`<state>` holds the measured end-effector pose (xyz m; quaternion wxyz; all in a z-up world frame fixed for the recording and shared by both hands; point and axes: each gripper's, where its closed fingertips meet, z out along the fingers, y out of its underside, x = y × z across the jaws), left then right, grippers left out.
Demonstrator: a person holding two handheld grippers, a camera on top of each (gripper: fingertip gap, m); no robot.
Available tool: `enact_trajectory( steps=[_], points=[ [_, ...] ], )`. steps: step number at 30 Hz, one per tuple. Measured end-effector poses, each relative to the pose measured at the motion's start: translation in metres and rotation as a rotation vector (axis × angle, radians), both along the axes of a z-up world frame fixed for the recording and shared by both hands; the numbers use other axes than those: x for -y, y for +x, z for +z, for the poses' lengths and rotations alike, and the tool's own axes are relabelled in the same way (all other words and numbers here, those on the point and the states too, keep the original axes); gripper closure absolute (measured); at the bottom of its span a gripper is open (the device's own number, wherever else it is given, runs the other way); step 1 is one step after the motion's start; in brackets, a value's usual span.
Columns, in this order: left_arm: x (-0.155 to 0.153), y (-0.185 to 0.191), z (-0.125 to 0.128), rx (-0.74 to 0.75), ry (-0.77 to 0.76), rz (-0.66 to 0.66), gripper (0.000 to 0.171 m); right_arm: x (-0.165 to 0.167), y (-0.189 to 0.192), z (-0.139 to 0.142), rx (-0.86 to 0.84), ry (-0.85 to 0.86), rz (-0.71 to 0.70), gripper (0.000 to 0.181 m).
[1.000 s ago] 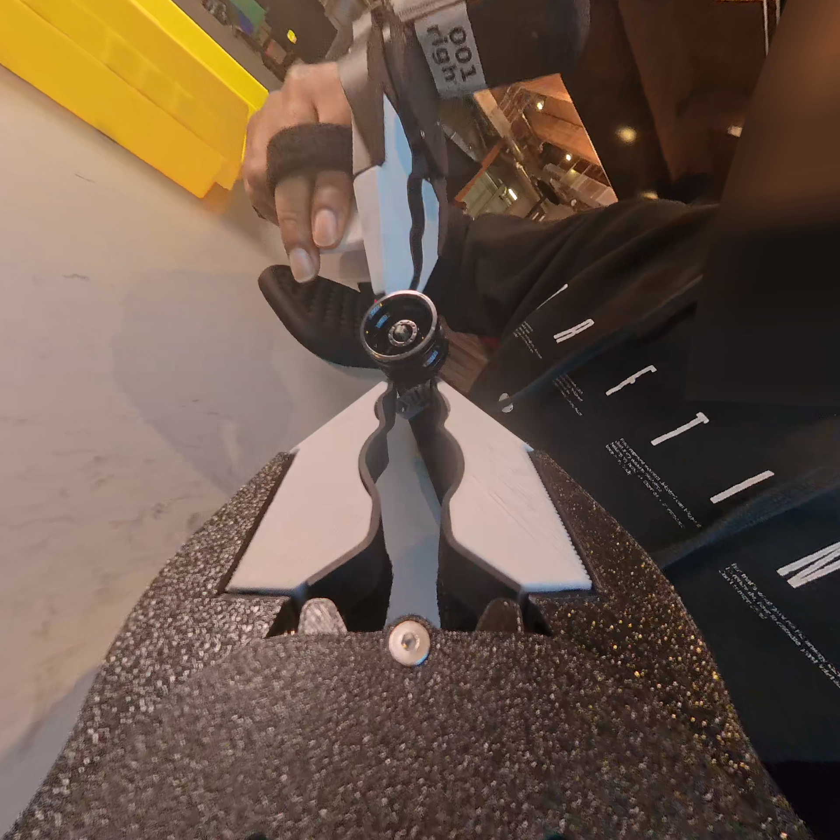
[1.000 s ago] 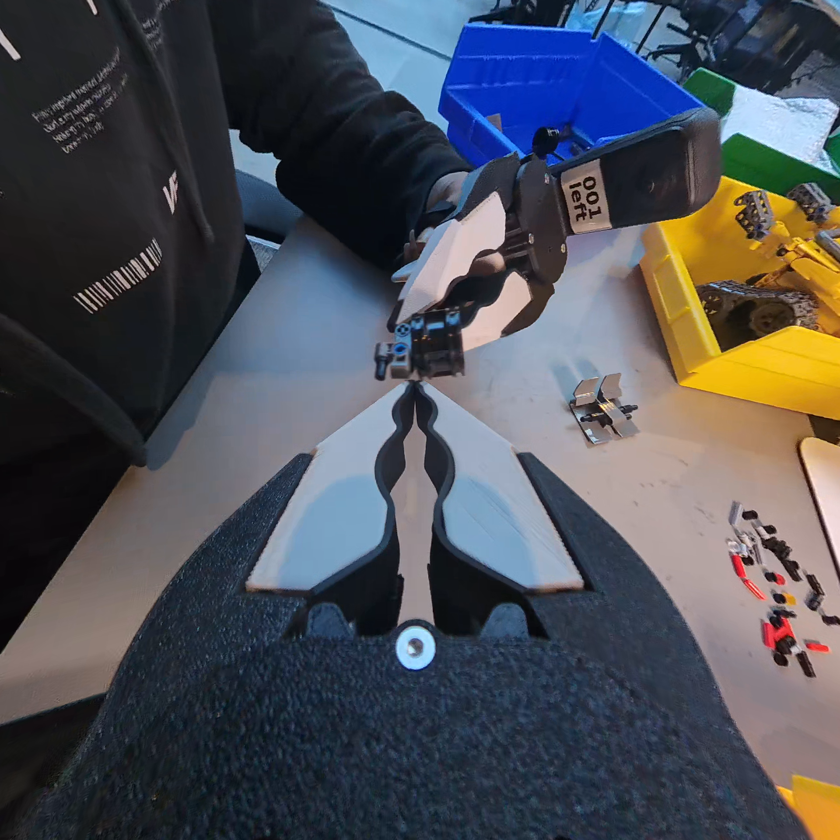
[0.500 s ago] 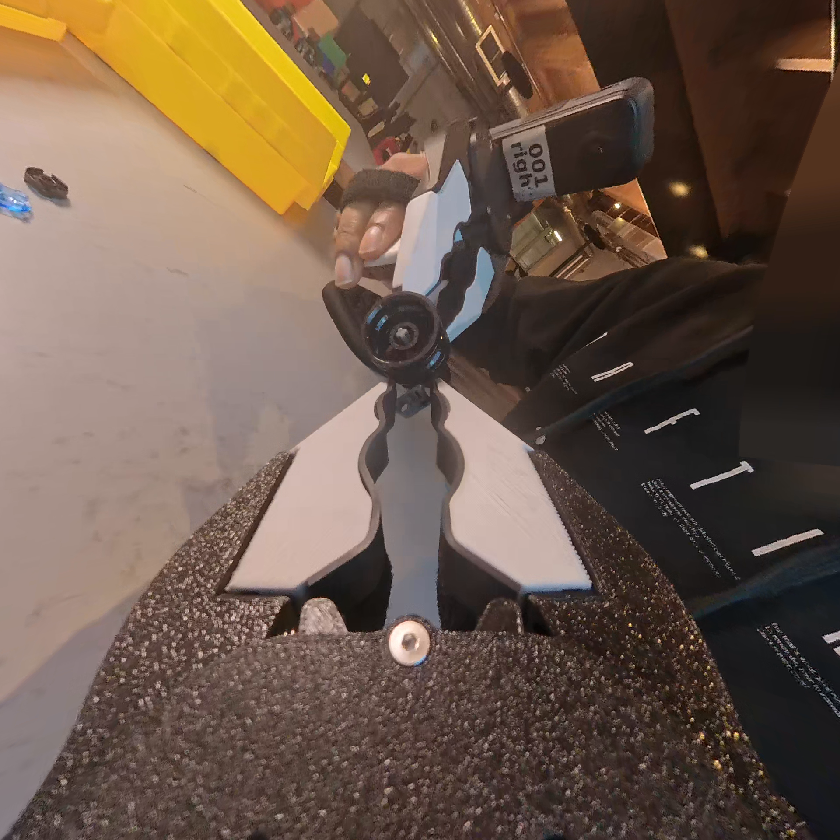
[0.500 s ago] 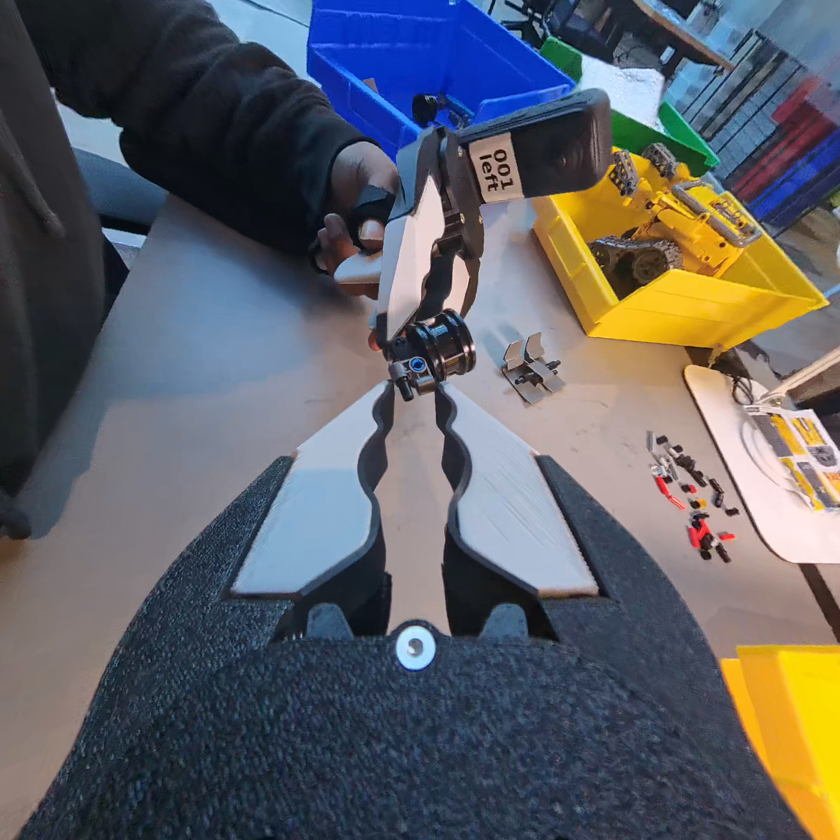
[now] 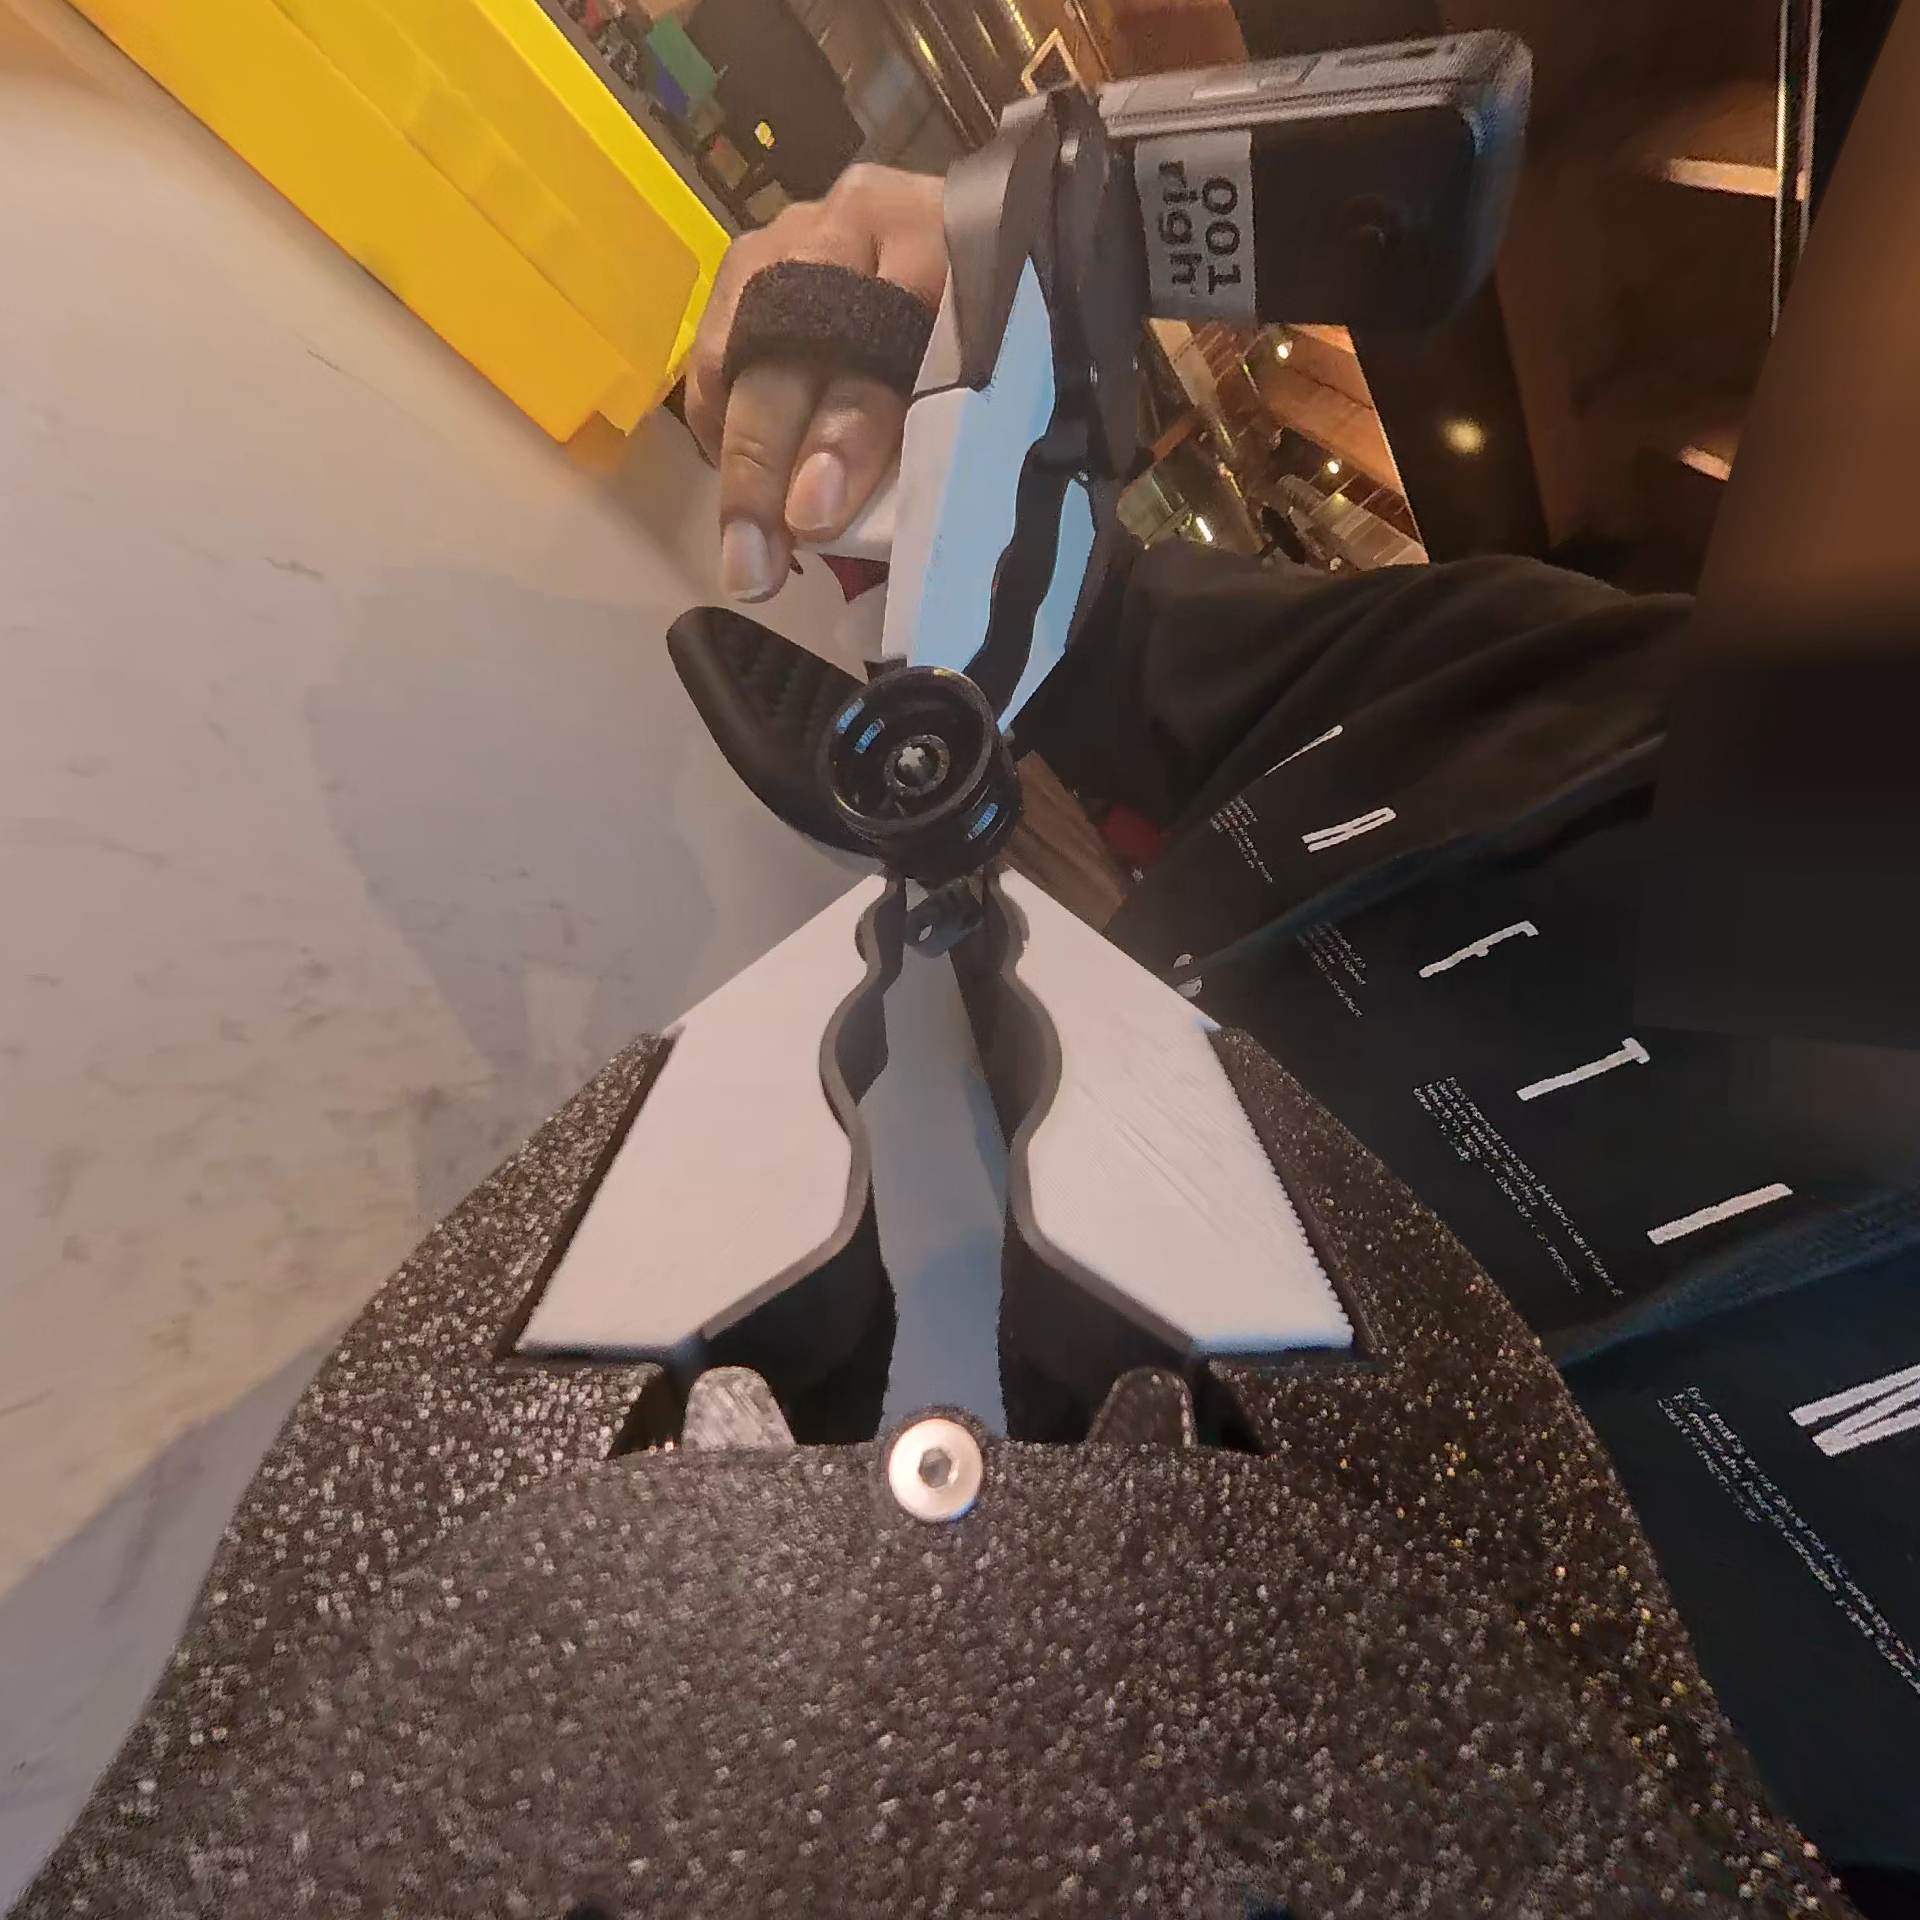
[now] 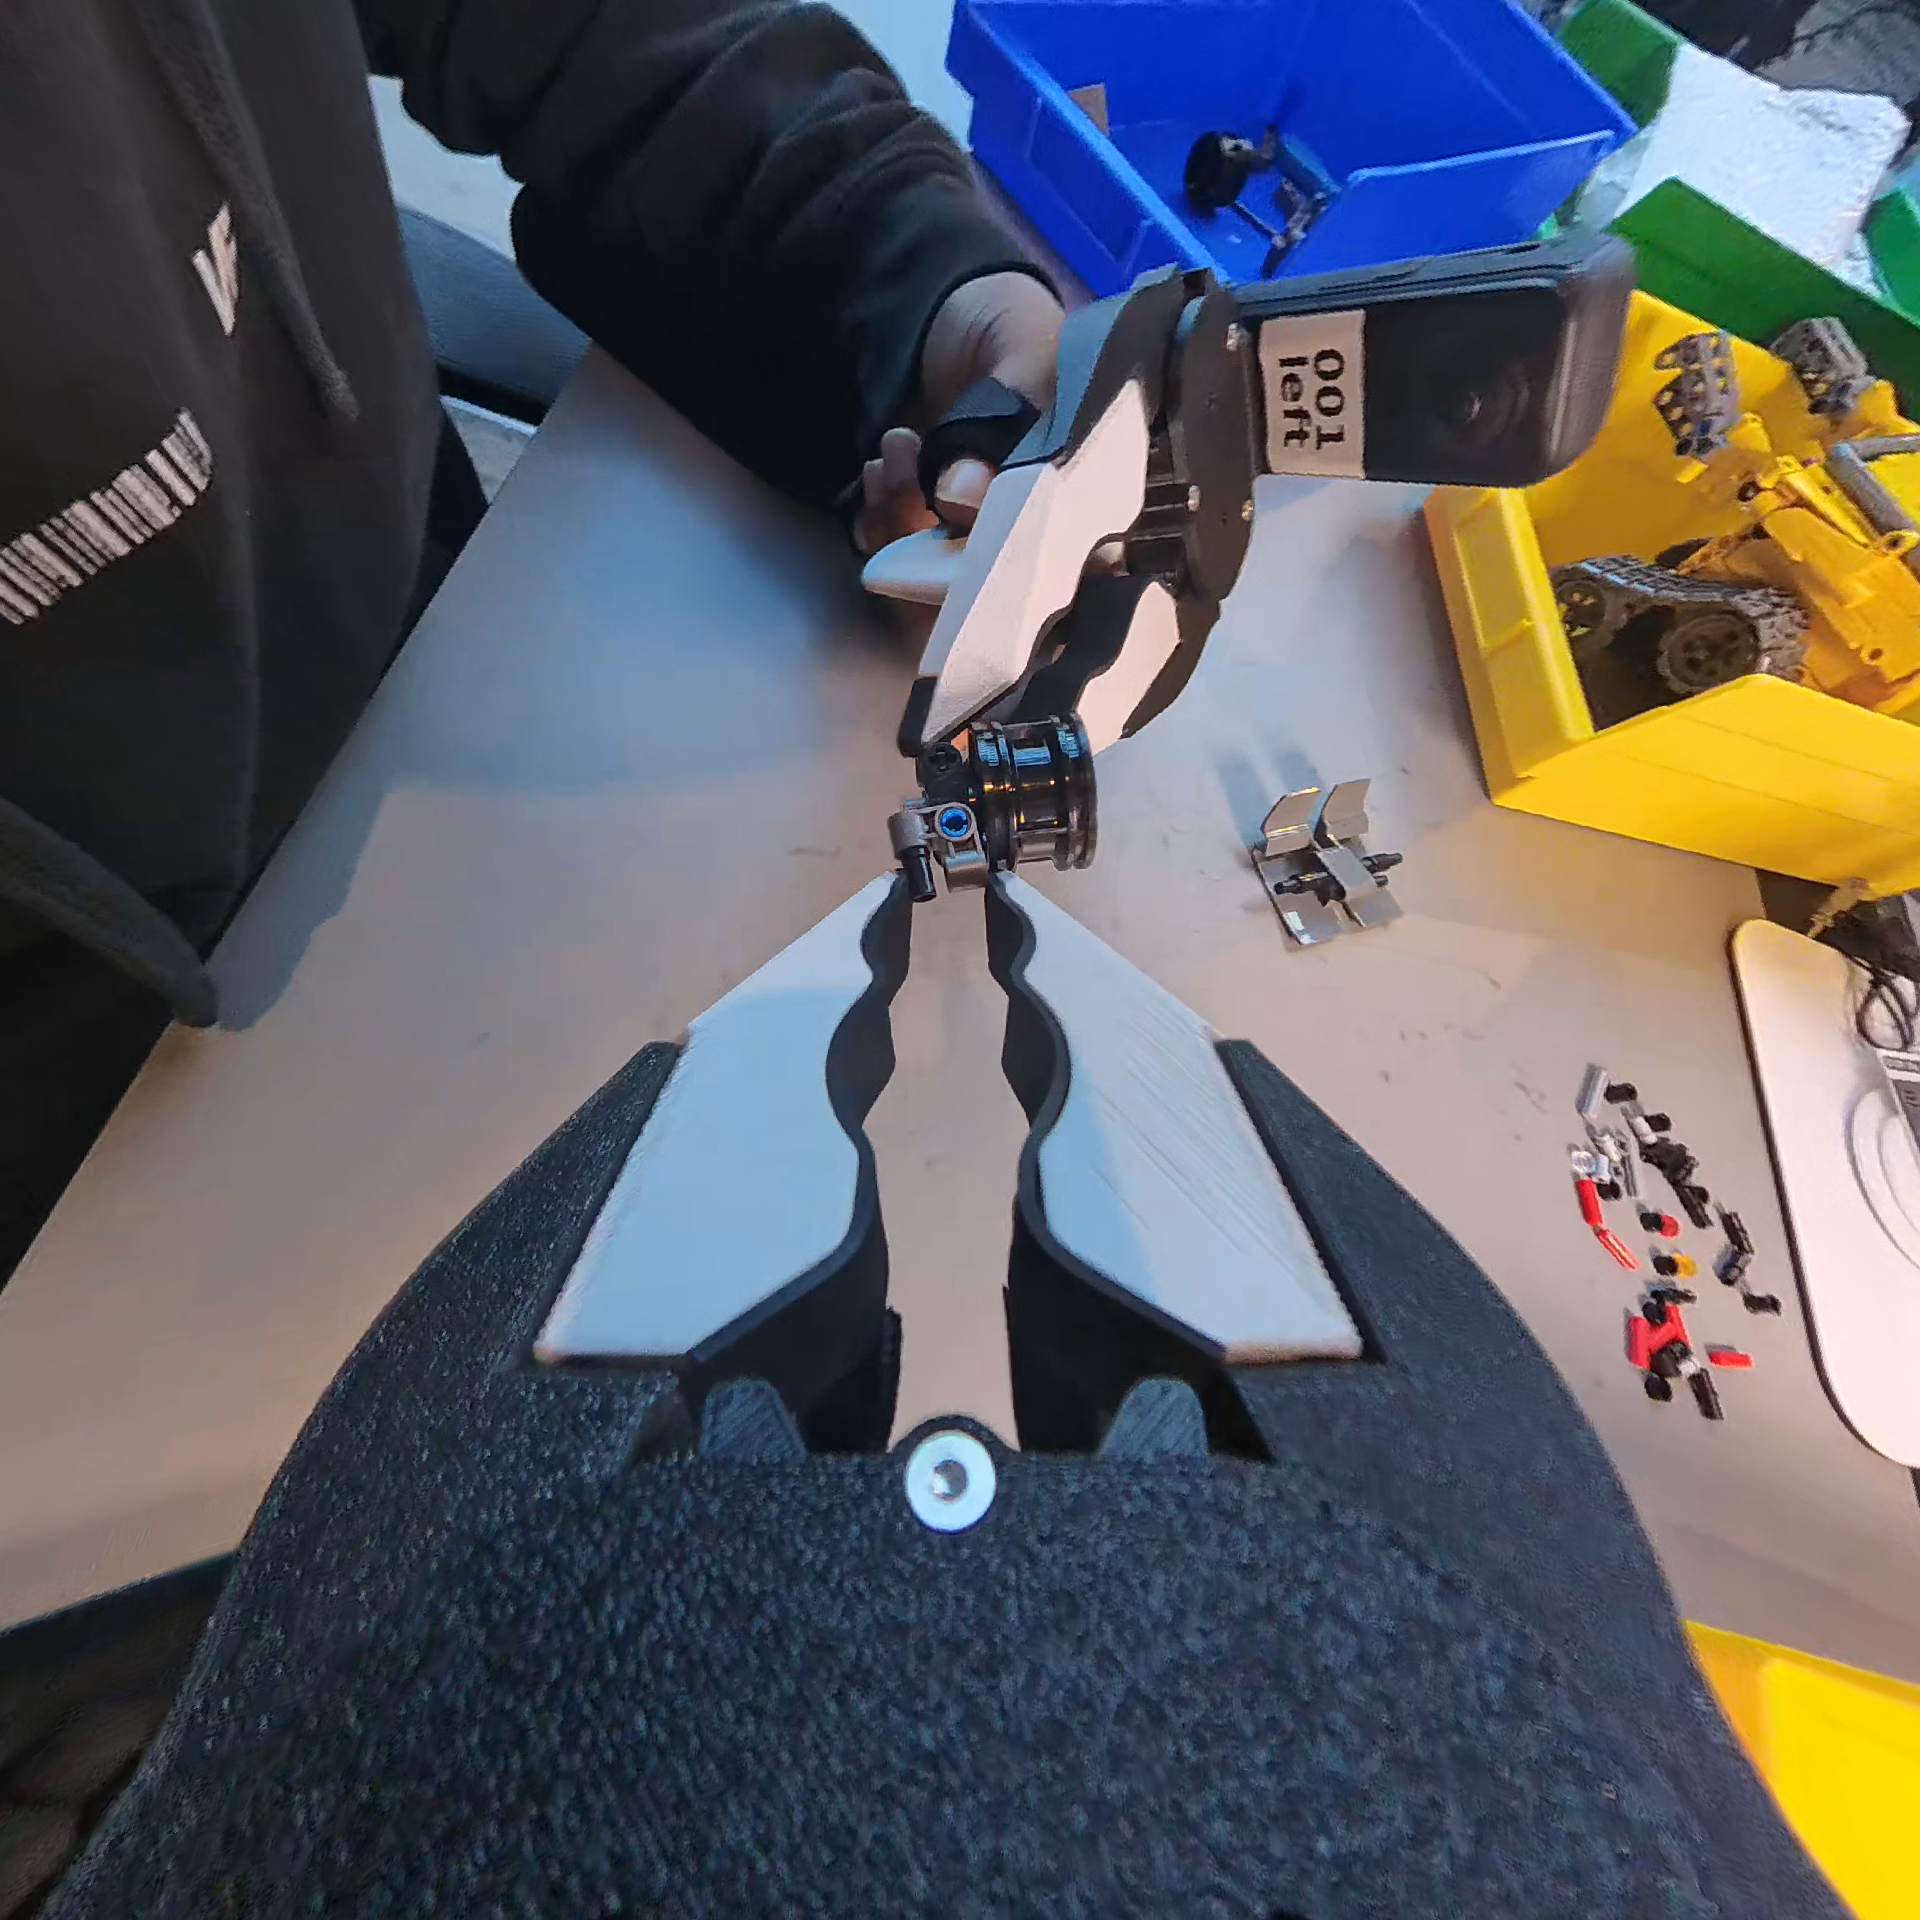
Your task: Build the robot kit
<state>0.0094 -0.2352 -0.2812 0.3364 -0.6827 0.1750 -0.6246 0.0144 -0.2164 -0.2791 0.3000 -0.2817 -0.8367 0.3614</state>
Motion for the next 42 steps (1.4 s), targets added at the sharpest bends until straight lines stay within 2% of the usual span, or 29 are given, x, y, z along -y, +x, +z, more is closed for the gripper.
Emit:
enact_trajectory(
  steps=[2, 5, 6, 8, 11, 13, 15, 17, 21, 23, 26, 32, 37, 42],
  points=[
    [-0.004, -0.004, 0.002, 0.008, 0.002, 0.03, 0.158, -0.004, -0.002, 0.002, -0.031, -0.01, -0.042, 0.162],
    [-0.009, -0.007, -0.001, -0.004, -0.012, 0.06, 0.158, -0.01, -0.005, 0.01, -0.085, -0.047, -0.126, 0.128],
    [-0.01, -0.007, -0.004, -0.019, -0.021, 0.066, 0.158, -0.011, -0.009, 0.012, -0.111, -0.043, -0.157, 0.123],
    [-0.012, -0.005, -0.011, -0.043, -0.052, 0.069, 0.158, -0.01, -0.014, 0.005, -0.127, 0.058, -0.188, 0.118],
    [-0.014, -0.001, -0.023, -0.101, -0.095, 0.075, 0.158, -0.011, -0.018, -0.018, -0.085, 0.253, -0.188, 0.125],
    [-0.014, 0.001, -0.028, -0.124, -0.113, 0.084, 0.158, -0.011, -0.02, -0.027, -0.071, 0.299, -0.182, 0.14],
    [-0.015, 0.0, -0.03, -0.142, -0.108, 0.1, 0.157, -0.012, -0.02, -0.029, -0.057, 0.282, -0.182, 0.141],
    [-0.014, -0.002, -0.024, -0.143, -0.054, 0.114, 0.156, -0.013, -0.022, -0.024, -0.07, 0.191, -0.203, 0.141],
    [-0.016, -0.009, -0.007, -0.253, 0.173, 0.19, 0.144, -0.022, -0.024, -0.009, -0.101, -0.147, -0.283, 0.141],
    [-0.022, -0.01, -0.006, -0.376, 0.3, 0.261, 0.145, -0.024, -0.025, -0.002, -0.133, -0.271, -0.325, 0.141],
    [-0.025, -0.01, -0.006, -0.513, 0.429, 0.311, 0.158, -0.02, -0.026, 0.002, -0.184, -0.324, -0.333, 0.141],
    [-0.021, -0.008, -0.02, -0.657, 0.484, 0.269, 0.165, -0.017, -0.02, -0.015, -0.148, -0.165, -0.294, 0.139],
    [-0.018, -0.007, -0.035, -0.787, 0.498, 0.217, 0.165, -0.016, -0.016, -0.027, -0.017, -0.092, -0.259, 0.138],
    [-0.016, -0.006, -0.051, -0.905, 0.509, 0.182, 0.165, -0.013, -0.017, -0.037, 0.089, -0.007, -0.235, 0.12]
  ],
)
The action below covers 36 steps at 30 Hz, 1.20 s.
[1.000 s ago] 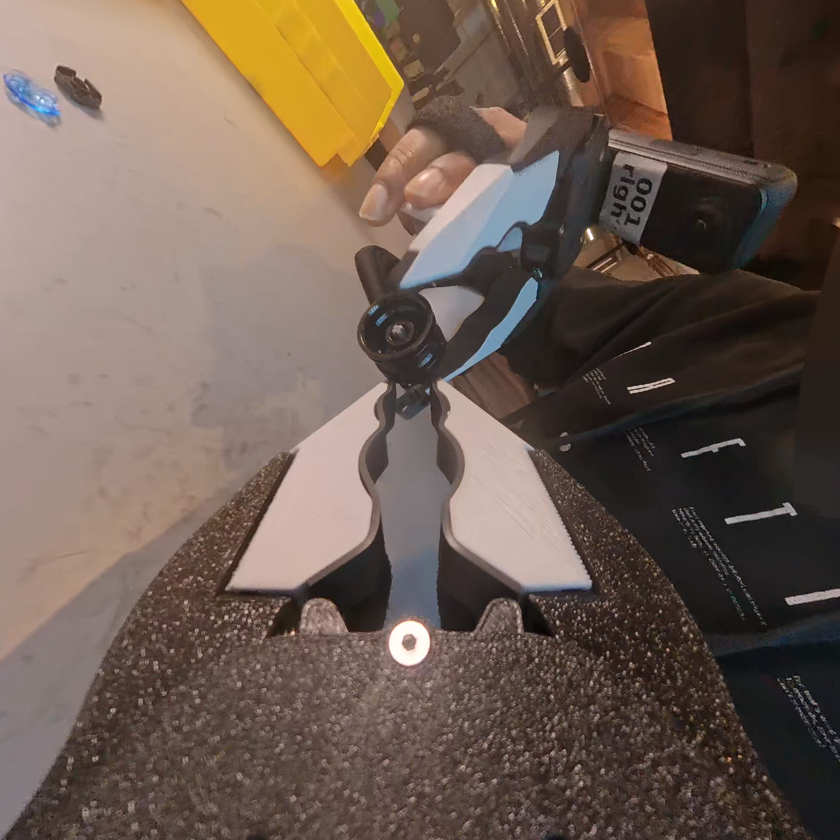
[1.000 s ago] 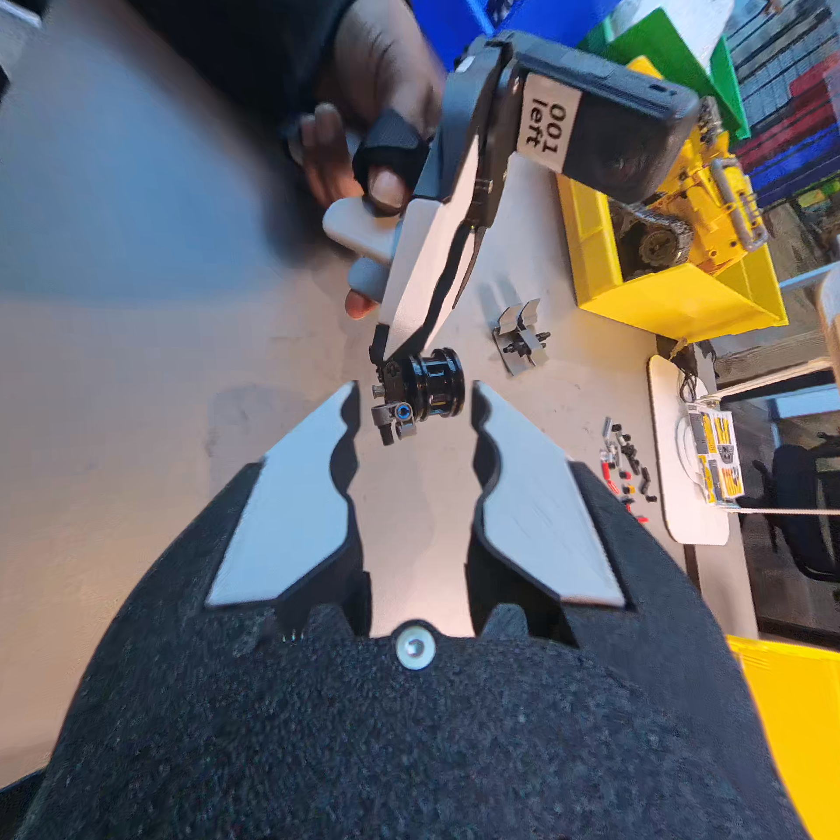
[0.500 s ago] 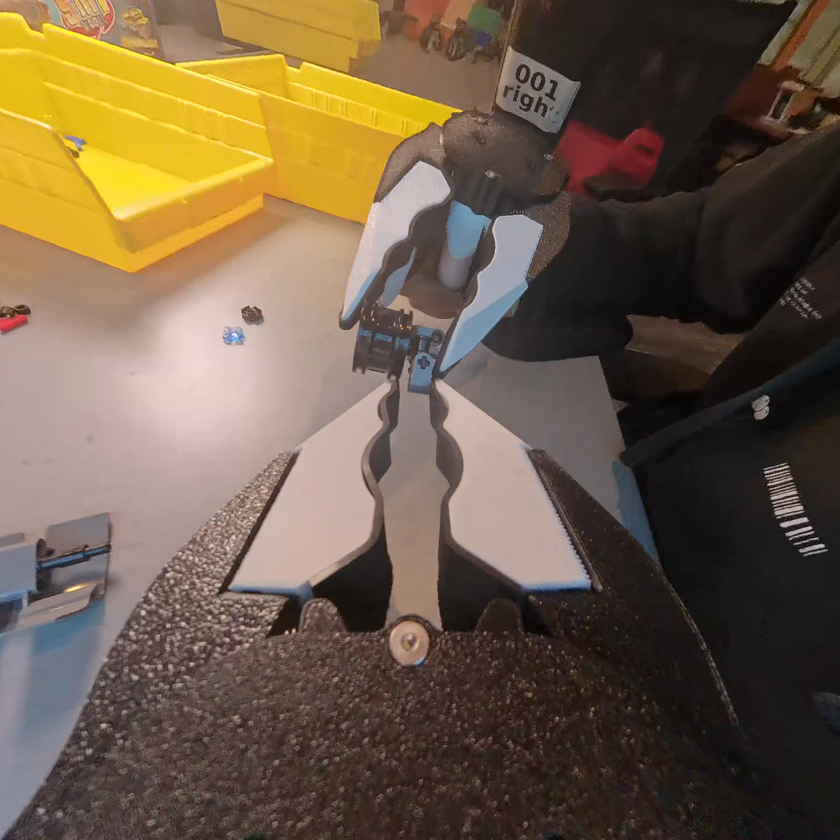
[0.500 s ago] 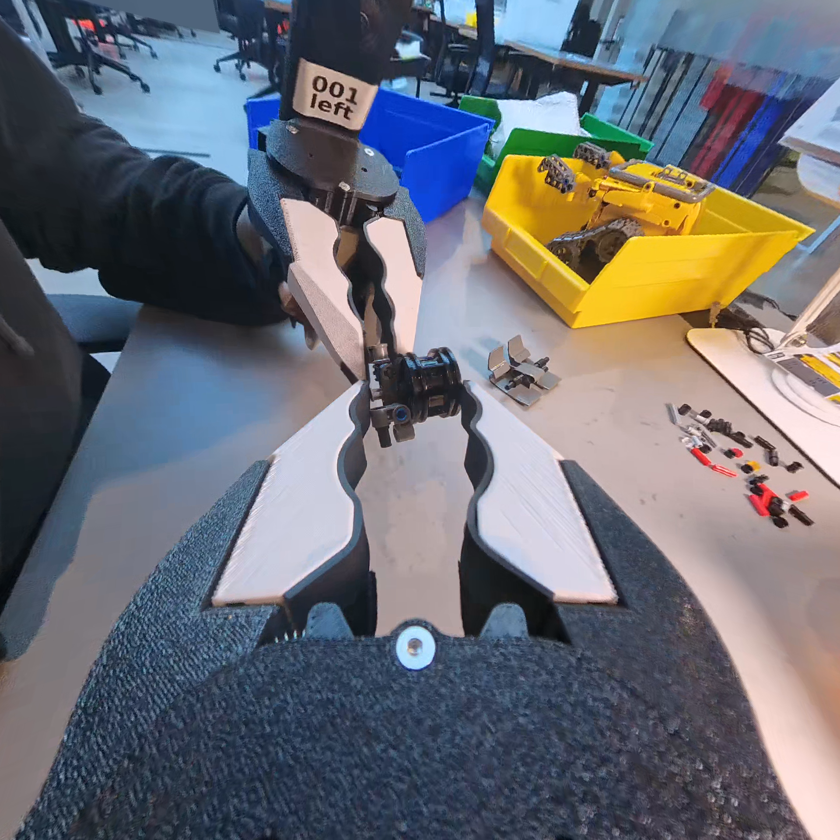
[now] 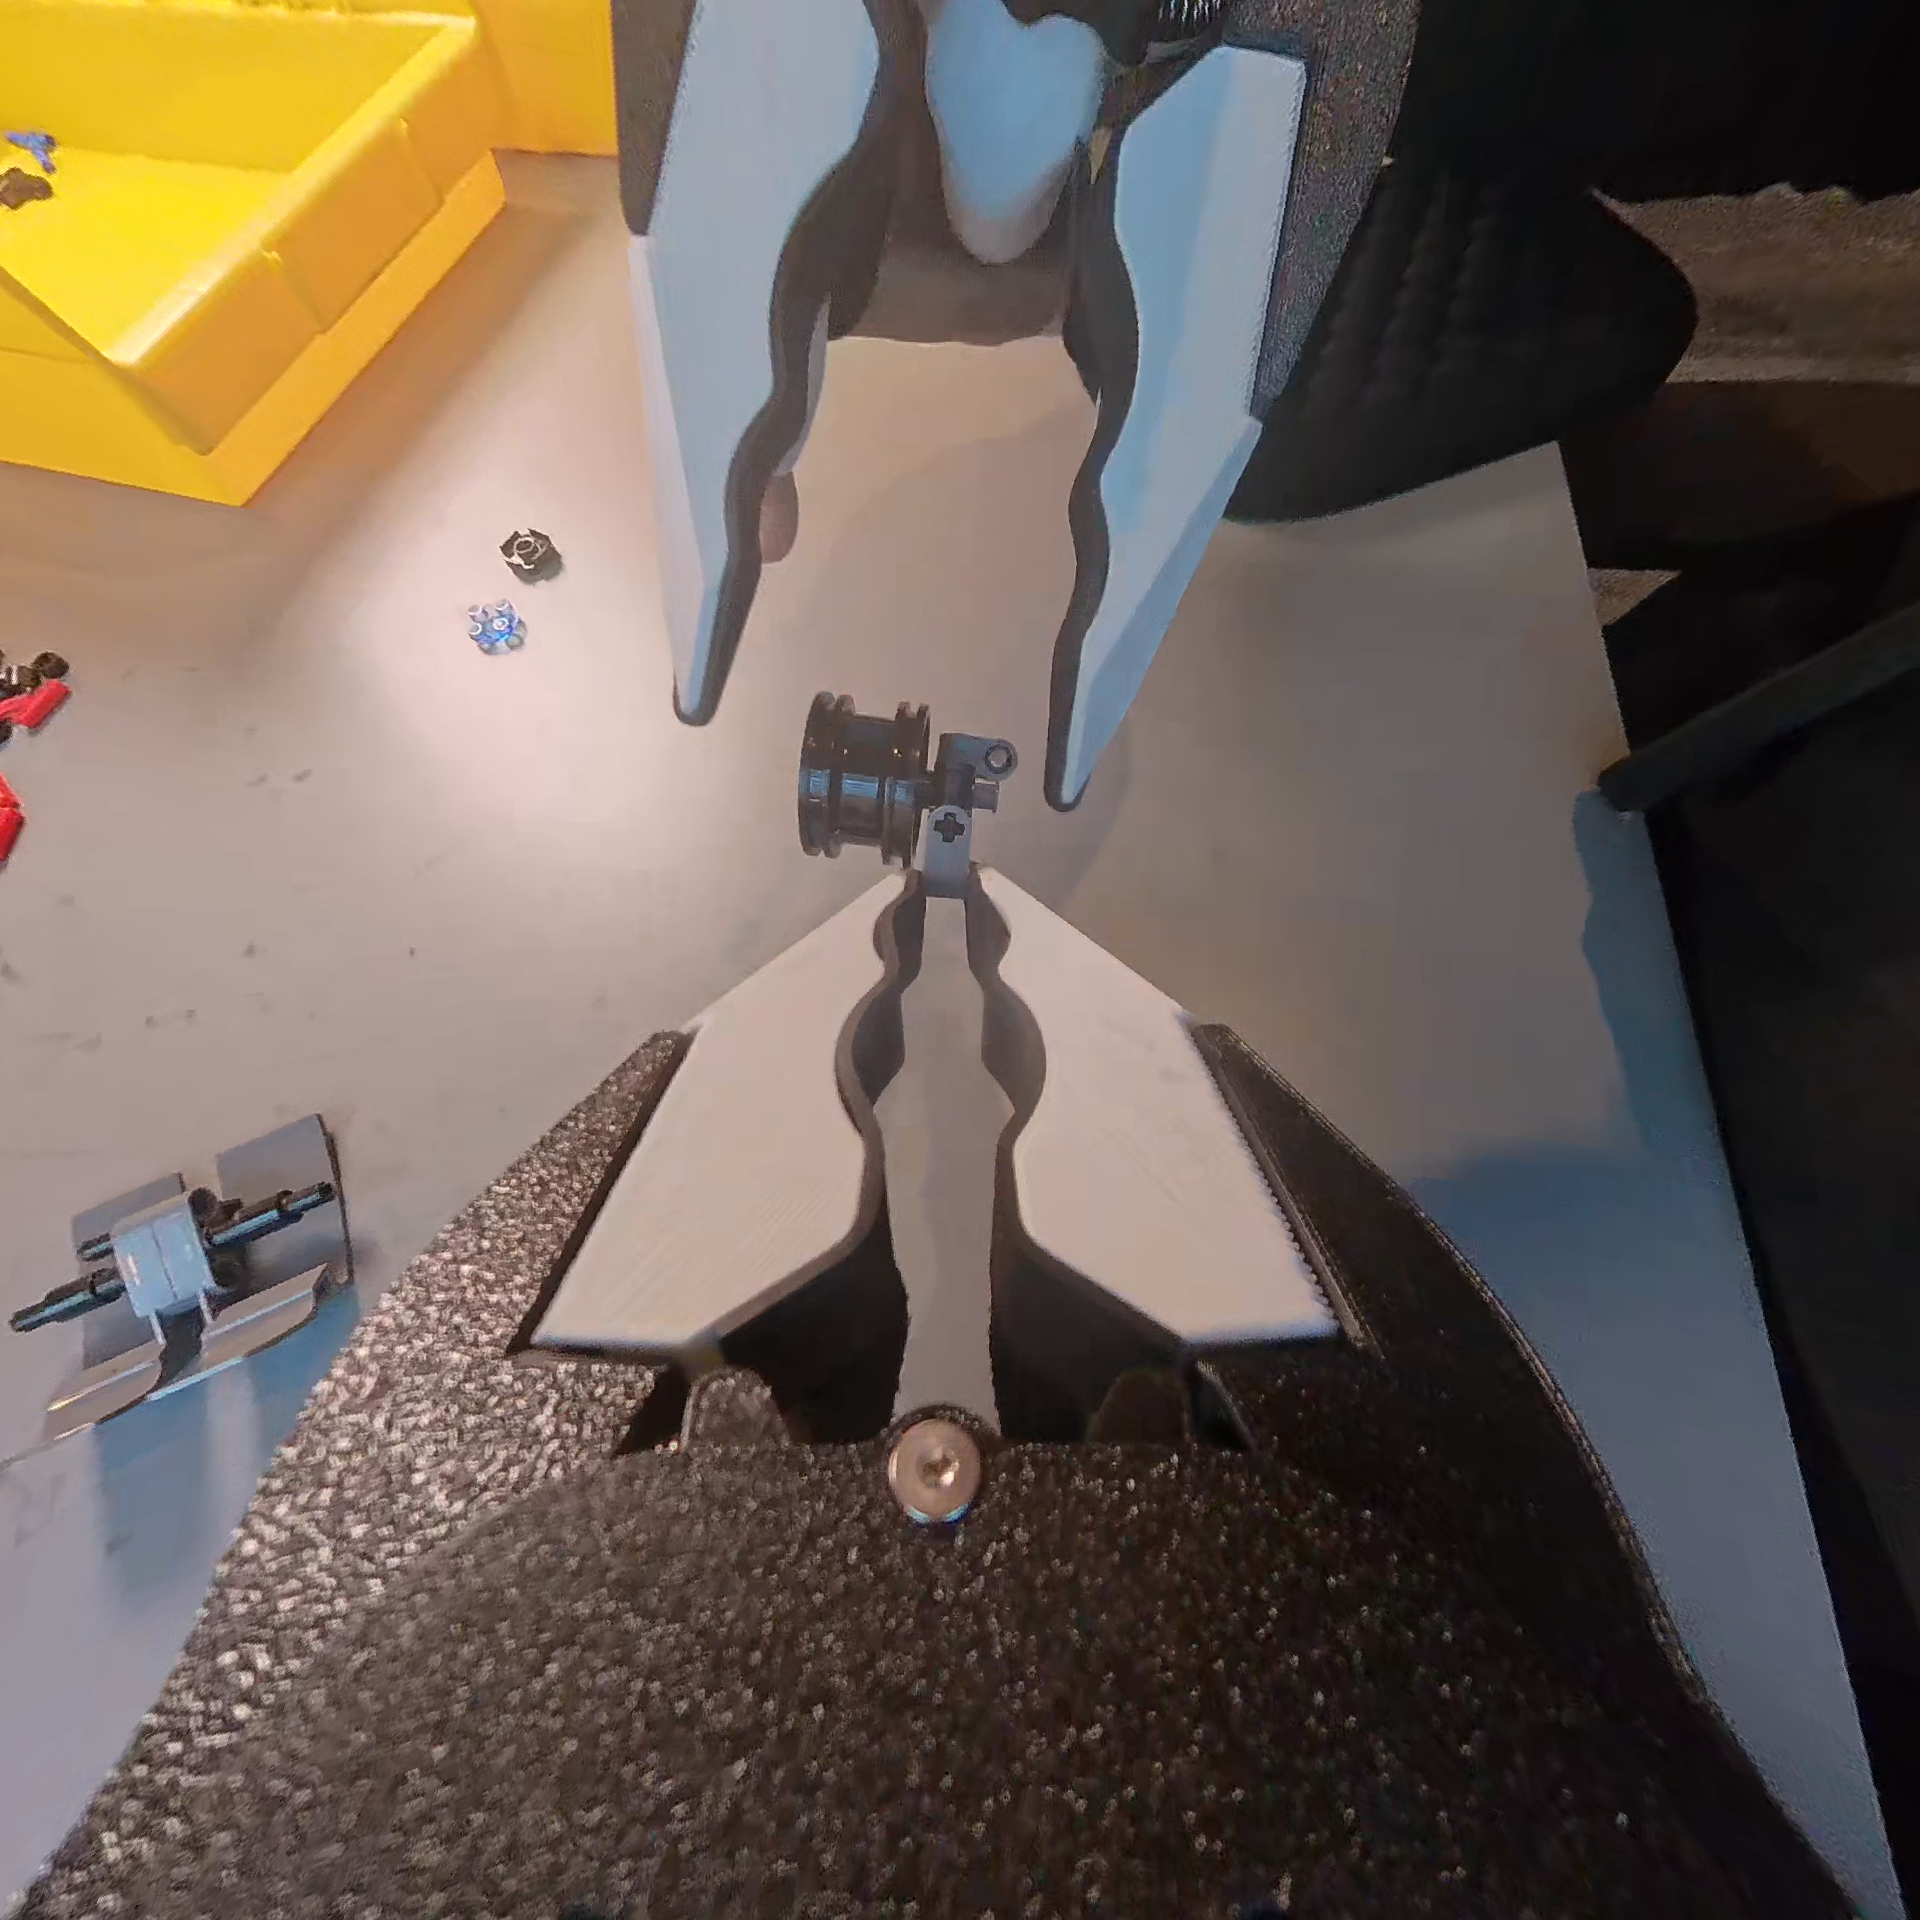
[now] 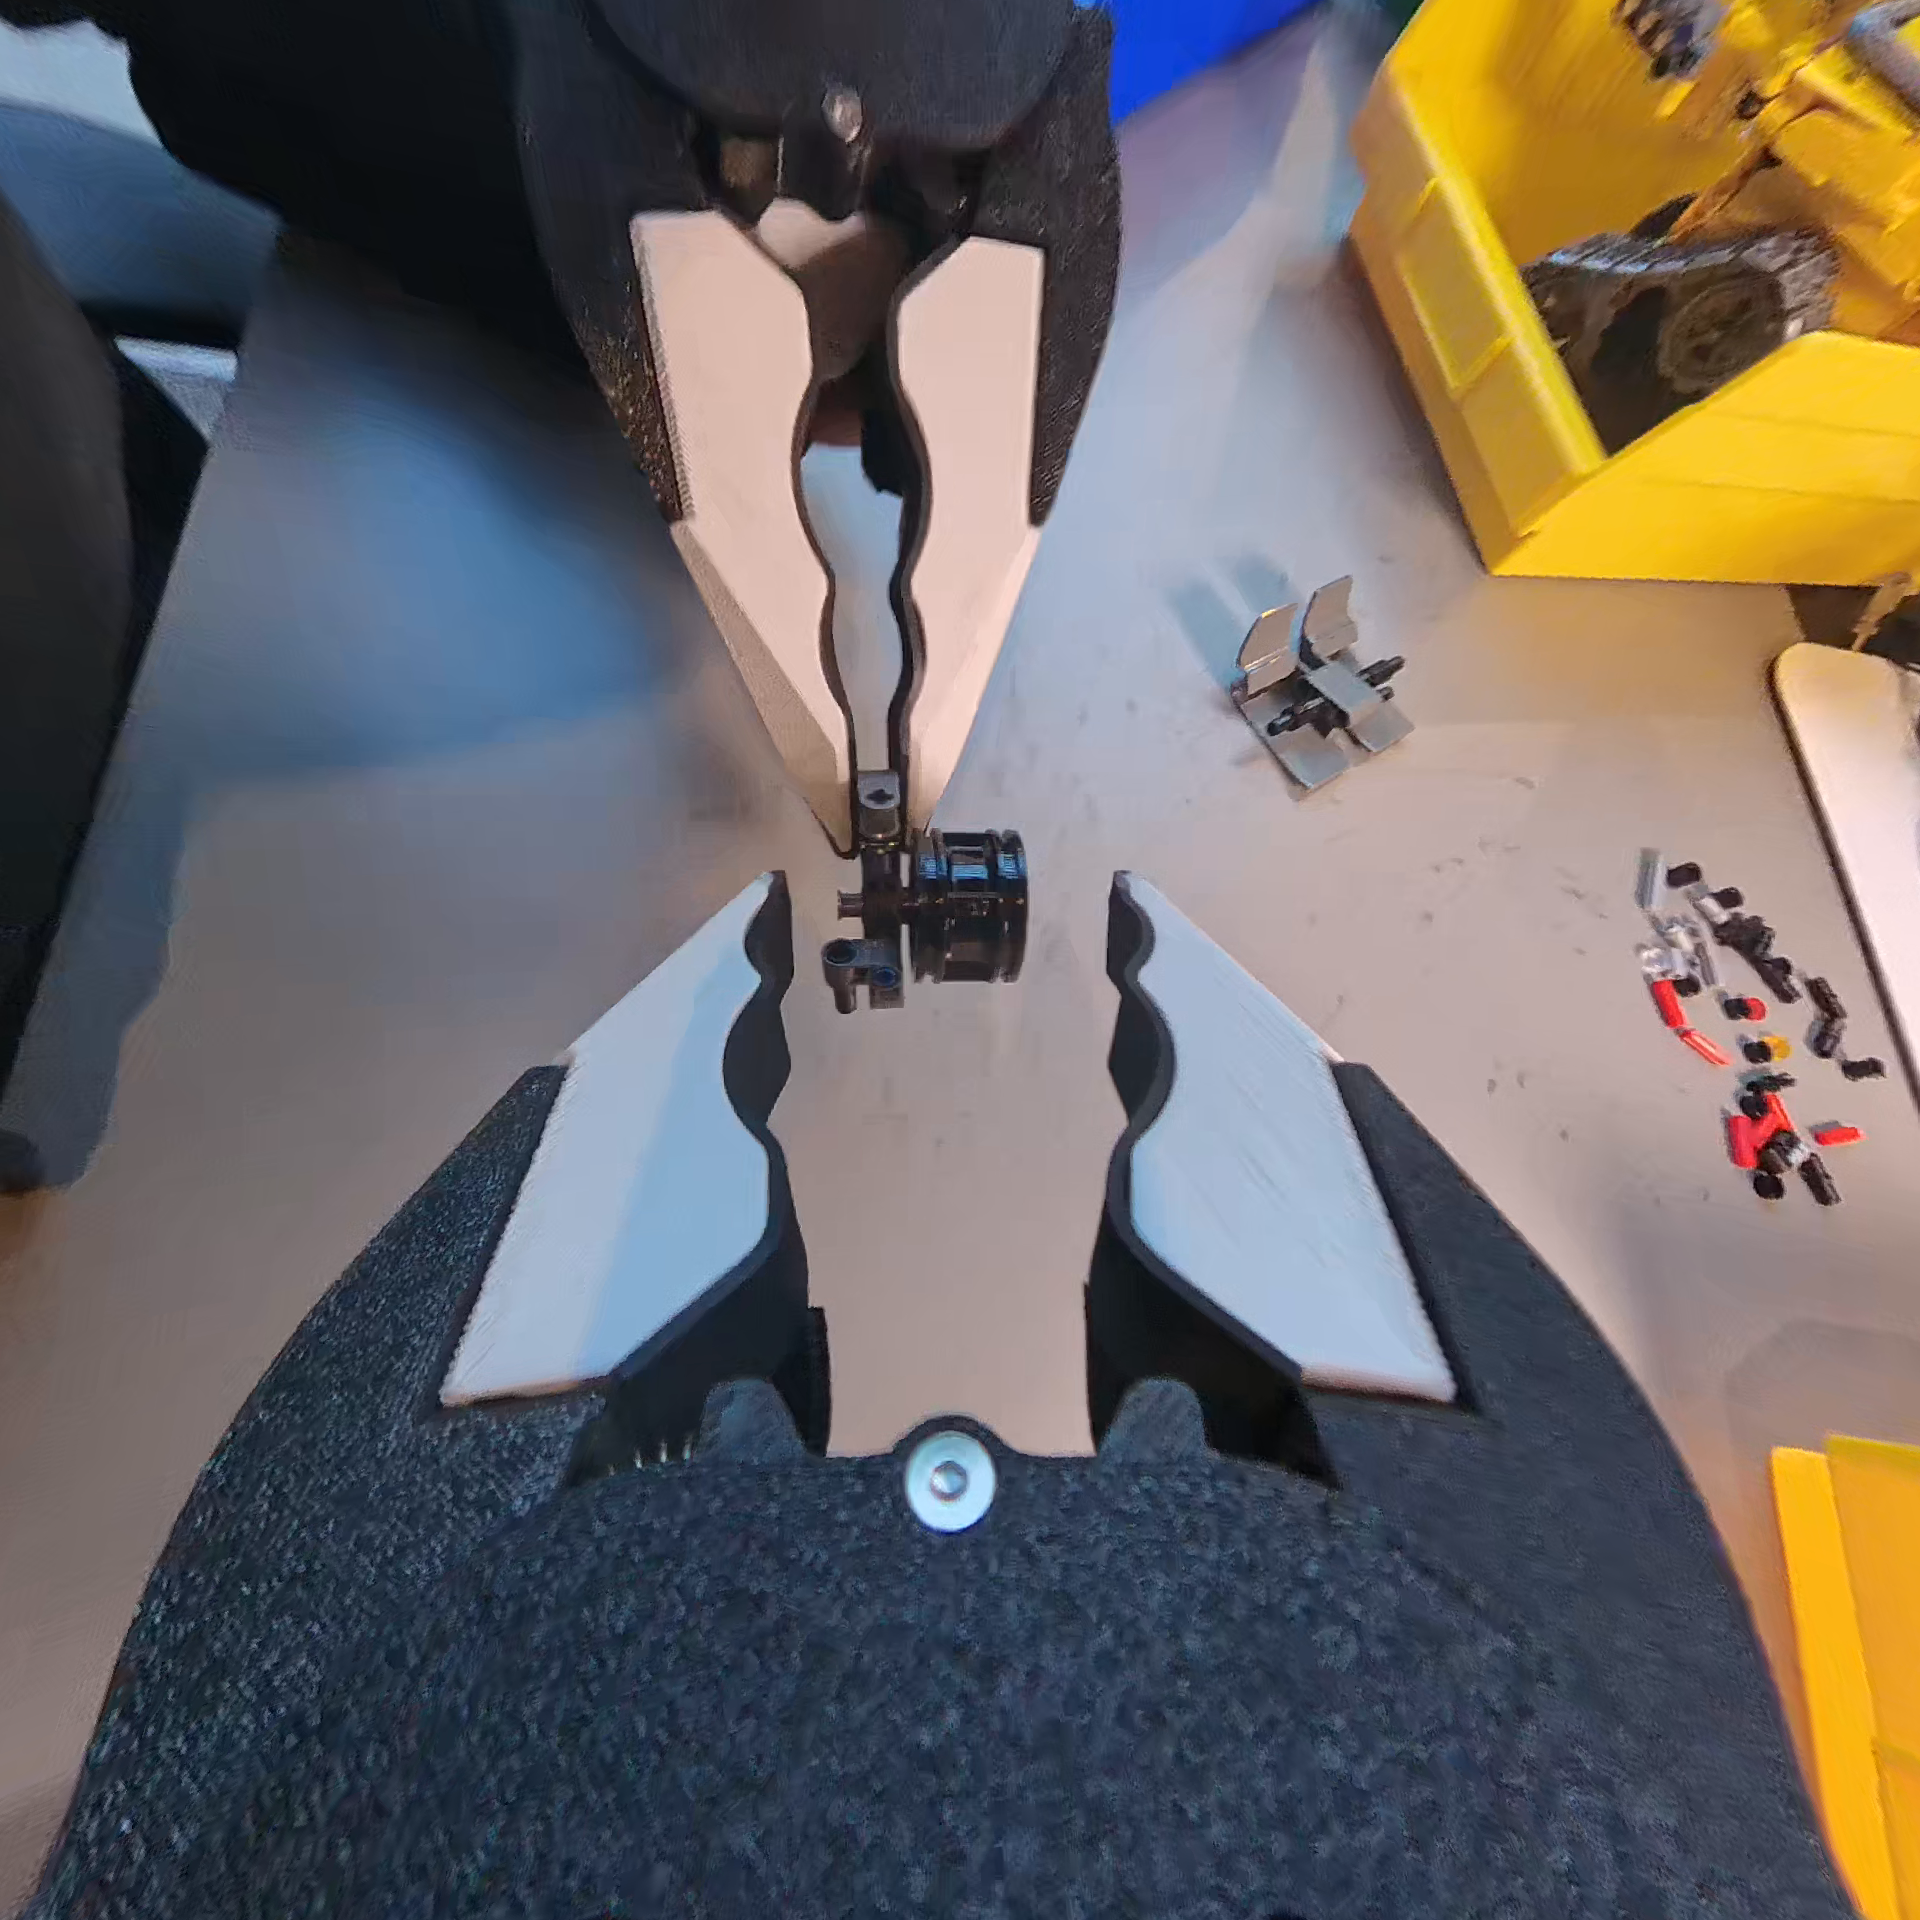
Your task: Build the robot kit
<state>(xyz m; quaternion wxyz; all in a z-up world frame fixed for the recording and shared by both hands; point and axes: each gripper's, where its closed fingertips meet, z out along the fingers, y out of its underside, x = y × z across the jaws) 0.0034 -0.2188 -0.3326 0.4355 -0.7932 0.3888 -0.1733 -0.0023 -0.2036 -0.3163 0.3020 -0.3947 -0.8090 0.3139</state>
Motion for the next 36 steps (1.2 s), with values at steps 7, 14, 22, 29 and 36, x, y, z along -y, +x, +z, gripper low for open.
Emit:
enact_trajectory(
  steps=[7, 14, 22, 29, 36],
  points=[
    [0.0, -0.003, -0.013, -0.118, 0.005, 0.01, 0.165, 0.006, -0.005, -0.021, 0.045, 0.103, 0.042, 0.144],
    [-0.001, -0.007, -0.012, -0.095, -0.003, 0.023, 0.165, 0.007, -0.01, -0.016, -0.051, 0.089, 0.029, 0.153],
    [-0.003, -0.009, -0.011, -0.054, 0.004, 0.014, 0.165, 0.004, -0.011, -0.017, -0.118, -0.029, -0.001, 0.151],
    [-0.005, -0.009, -0.017, -0.082, 0.0, 0.009, 0.165, -0.001, -0.008, -0.027, -0.059, -0.004, -0.007, 0.133],
    [-0.007, -0.008, -0.015, -0.064, -0.002, 0.025, 0.165, 0.0, -0.01, -0.03, -0.051, -0.012, -0.015, 0.148]
  ],
)
